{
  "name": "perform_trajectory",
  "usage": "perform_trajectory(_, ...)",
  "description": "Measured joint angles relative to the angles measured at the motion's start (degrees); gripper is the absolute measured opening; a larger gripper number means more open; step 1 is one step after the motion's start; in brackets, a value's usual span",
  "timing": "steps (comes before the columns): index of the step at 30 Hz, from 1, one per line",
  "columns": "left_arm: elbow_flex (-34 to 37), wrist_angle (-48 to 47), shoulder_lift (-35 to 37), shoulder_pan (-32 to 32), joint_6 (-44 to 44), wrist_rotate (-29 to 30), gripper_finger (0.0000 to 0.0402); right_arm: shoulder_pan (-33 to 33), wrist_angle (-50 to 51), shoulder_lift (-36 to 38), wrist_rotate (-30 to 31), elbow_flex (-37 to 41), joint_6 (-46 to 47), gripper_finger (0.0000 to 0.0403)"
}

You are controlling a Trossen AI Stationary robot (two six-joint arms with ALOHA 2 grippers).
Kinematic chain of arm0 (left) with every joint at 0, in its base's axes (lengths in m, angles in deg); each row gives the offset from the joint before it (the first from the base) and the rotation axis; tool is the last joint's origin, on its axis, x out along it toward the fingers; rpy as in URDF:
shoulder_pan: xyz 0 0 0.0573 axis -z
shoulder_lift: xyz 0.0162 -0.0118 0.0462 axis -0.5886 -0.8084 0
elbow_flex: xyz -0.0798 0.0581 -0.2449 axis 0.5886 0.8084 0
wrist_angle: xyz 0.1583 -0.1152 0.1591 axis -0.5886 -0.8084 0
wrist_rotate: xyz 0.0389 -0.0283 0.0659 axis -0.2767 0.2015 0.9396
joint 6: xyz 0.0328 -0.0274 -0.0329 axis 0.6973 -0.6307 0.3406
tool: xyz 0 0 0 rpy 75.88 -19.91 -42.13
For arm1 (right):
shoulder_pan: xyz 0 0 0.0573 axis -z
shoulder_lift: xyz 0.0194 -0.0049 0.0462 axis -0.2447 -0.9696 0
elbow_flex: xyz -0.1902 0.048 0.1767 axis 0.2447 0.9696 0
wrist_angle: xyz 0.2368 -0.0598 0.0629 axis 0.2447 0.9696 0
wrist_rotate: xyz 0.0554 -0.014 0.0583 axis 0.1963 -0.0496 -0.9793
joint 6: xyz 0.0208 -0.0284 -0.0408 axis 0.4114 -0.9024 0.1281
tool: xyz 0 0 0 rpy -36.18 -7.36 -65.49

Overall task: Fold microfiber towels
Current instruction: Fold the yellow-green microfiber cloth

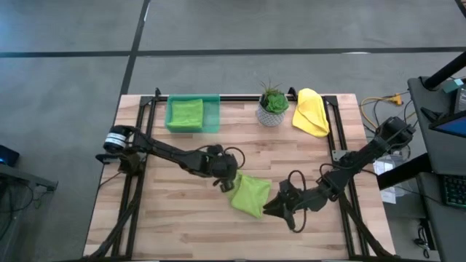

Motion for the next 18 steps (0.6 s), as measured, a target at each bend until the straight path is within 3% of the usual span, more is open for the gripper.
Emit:
perform_trajectory(4, 2.6, 1.8, 0.8, 1.4, 19.2, -7.6, 0.0137, 0.0, 5.2, -4.5, 4.1, -8.1, -2.5, 0.0102)
perform_trajectory(8, 7.2, 11.7, 0.7, 2.0, 29.5, -12.9, 0.0111, 0.0, 13.8, -10.2, 8.6, -16.1, 0.1, 0.0092)
perform_trajectory(15, 12.1, 24.9, 0.2, 0.7, 32.8, -13.4, 0.0075, -1.5, 18.8, -17.1, 13.3, -26.0, 6.5, 0.0072)
perform_trajectory(18, 14.1, 32.7, -0.5, 0.4, 32.3, -16.9, 0.0067, -2.3, 21.5, -19.6, 13.4, -29.9, 8.5, 0.0069)
